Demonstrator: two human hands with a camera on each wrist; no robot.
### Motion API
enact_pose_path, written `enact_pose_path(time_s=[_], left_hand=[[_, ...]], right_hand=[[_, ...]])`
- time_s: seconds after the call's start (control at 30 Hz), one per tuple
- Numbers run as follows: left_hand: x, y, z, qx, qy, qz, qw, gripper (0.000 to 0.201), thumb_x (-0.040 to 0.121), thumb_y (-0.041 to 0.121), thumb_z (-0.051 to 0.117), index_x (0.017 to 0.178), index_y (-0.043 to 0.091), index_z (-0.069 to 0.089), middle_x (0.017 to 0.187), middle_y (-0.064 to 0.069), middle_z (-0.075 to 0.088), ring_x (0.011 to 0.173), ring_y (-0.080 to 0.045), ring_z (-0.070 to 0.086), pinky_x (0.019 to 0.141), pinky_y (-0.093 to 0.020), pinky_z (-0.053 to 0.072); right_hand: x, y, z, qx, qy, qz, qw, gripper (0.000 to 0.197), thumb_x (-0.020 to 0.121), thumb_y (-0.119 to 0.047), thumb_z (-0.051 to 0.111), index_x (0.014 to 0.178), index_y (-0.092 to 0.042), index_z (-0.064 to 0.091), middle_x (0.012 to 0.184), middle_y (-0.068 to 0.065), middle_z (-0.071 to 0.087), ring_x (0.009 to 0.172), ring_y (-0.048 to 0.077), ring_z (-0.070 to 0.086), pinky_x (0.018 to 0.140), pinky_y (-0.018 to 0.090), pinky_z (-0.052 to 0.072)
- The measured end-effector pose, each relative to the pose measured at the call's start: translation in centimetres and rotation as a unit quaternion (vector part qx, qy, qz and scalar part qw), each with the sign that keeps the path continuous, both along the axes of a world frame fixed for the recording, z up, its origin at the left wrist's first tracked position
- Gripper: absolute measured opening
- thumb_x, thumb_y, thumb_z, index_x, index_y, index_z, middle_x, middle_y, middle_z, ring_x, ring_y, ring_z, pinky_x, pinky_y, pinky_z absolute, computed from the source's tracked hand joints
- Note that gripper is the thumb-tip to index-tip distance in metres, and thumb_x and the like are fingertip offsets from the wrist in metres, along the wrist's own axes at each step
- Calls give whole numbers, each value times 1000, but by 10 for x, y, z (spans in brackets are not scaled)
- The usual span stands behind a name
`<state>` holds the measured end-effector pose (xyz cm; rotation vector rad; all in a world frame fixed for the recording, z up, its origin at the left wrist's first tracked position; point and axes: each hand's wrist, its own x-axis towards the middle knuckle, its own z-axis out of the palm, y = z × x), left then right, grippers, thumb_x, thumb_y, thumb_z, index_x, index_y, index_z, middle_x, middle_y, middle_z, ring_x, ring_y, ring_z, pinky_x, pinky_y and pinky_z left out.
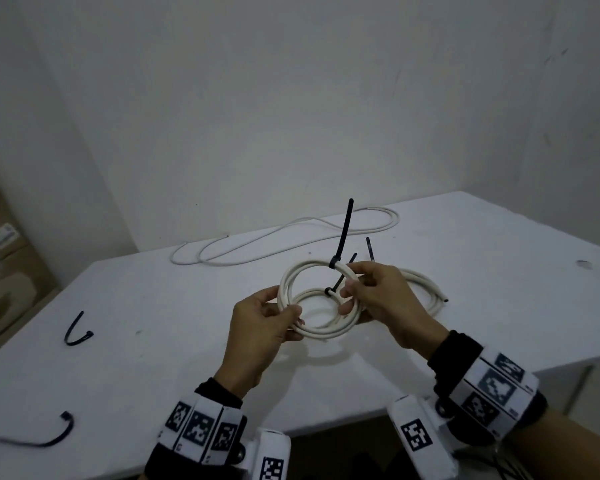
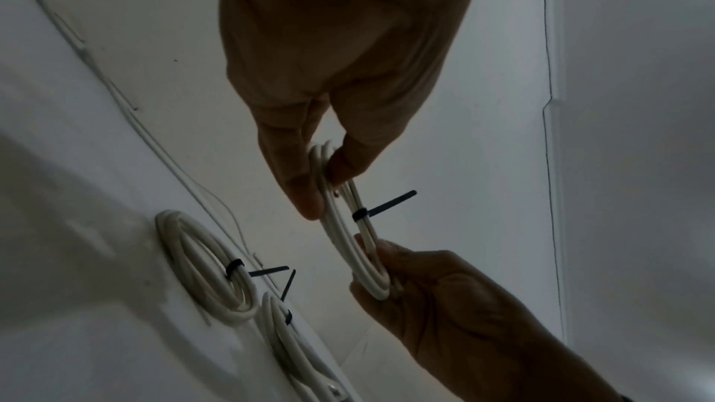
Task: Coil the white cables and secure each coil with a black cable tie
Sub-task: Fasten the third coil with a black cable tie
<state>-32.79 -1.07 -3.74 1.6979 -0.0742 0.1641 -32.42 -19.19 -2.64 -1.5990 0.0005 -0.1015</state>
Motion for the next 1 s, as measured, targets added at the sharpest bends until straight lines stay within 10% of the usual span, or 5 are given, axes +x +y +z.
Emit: enact_pose_path(time_s=[0.3, 0.5, 0.73, 0.87, 1.0], left_hand=[[12, 10, 1, 21, 48, -3, 999, 53, 82, 2, 70, 131, -2, 50, 76, -18, 68, 66, -27, 70, 62, -34, 59], [20, 13, 2, 107, 45, 13, 993, 31, 81, -3, 61, 112, -1, 62, 64, -10, 69, 55, -19, 68, 60, -33, 60], [35, 10, 12, 186, 49, 18, 981, 36, 83, 6, 59, 118, 2, 55, 70, -17, 69, 46, -20, 62, 45, -27, 52], [41, 8, 12, 154, 86, -6, 984, 36, 86, 11, 65, 118, -2, 57, 67, -14, 67, 46, -20, 62, 48, -27, 52], [45, 8, 7, 176, 83, -10, 981, 29, 85, 14, 65, 102, -10, 61, 67, -17, 67, 49, -24, 64, 68, -44, 60]], right_hand=[[8, -1, -6, 29, 15, 41, 999, 17, 90, -1, 58, 106, 5, 57, 91, 26, 63, 64, 20, 69, 56, 30, 56], [19, -2, -13, 19, 12, 76, 997, 27, 89, 5, 57, 116, 6, 55, 110, 34, 60, 71, 19, 71, 59, 24, 56], [41, -3, -9, -57, 3, 27, 998, 20, 82, 12, 61, 99, 3, 56, 69, 13, 62, 54, 16, 66, 53, 25, 58], [46, -6, -7, -93, 14, 20, 995, 18, 79, 12, 64, 90, -1, 56, 67, 11, 59, 46, 7, 63, 47, 19, 52], [48, -7, -9, -142, 4, 8, 990, 20, 78, 6, 68, 91, -4, 57, 66, 5, 56, 62, 24, 64, 63, 33, 58]])
